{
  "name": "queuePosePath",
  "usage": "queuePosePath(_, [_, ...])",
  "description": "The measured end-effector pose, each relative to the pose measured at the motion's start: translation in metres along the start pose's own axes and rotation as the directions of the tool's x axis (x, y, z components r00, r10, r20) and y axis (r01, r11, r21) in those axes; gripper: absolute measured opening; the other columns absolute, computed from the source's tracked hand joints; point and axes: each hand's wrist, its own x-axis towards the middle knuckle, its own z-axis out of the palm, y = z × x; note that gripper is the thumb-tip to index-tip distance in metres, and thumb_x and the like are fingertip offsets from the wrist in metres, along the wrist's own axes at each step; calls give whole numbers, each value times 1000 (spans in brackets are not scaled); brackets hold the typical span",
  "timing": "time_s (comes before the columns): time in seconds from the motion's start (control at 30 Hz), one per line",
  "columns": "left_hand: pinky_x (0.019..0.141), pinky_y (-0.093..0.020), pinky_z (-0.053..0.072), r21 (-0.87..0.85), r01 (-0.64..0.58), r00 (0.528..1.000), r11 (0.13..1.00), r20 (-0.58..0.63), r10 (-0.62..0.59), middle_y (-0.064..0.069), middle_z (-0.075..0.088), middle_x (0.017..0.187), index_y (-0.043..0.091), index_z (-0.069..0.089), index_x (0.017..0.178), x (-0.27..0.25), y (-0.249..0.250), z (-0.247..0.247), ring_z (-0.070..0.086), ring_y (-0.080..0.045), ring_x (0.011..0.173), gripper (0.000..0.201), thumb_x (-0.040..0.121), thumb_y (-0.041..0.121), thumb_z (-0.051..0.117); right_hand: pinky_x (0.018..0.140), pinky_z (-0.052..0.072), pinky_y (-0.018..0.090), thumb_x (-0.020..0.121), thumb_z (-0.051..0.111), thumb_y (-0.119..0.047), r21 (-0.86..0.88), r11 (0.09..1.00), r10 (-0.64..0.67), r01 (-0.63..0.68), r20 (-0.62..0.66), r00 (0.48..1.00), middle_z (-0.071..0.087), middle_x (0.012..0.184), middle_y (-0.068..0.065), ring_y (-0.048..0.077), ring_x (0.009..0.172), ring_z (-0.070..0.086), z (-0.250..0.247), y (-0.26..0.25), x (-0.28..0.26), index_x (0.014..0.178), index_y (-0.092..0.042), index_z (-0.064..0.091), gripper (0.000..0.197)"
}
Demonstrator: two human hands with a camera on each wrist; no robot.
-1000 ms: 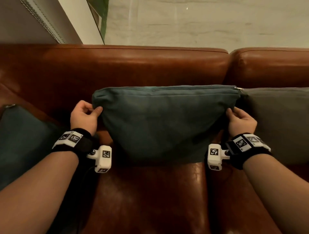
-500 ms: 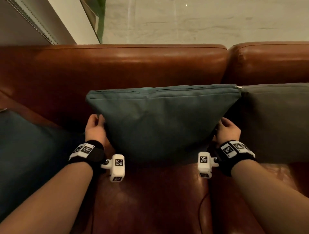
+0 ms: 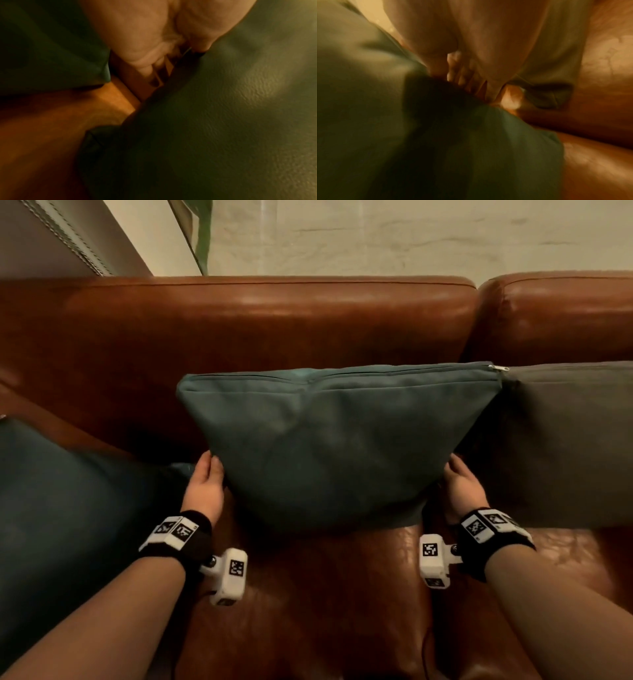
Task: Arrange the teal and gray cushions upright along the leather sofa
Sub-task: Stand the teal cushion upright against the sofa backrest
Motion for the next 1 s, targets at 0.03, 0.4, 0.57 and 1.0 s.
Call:
queuePosePath(0.03, [103,-26,37,-7,-3,999,1000,-35,2,2,57,126,16,51,135,0,-3,4,52,-14,116,37,100,31,45,94,53,38,93,61,-22,-12,1000,10,-10,-2,1000,67,125,5,23,109,65,1,6,1,127,-30,63,35])
queuePosePath(0.4, [84,-23,47,-151,-10,988,988,-153,-14,6,67,97,27,61,104,9,1,17,61,-11,91,12,96,29,54,91,48,19,91,67,-23,44,995,-75,92,-306,949,70,115,2,11,103,62,4,7,0,118,-16,71,28])
queuePosePath(0.57, [109,-47,40,-212,274,962,938,77,-264,-2,62,129,41,61,118,0,-53,11,56,-28,124,27,95,39,47,90,52,28,100,53,-17,48,998,51,-47,-94,994,67,115,-1,13,102,64,-5,25,-1,118,-28,64,24])
queuePosePath(1.0, [99,-33,47,-68,120,955,990,-266,-134,-3,66,113,18,65,120,6,-48,20,62,-21,107,29,92,23,62,96,47,30,94,62,-34,-203,979,-83,22,-298,951,65,106,-7,14,106,60,-1,40,9,121,-22,69,30])
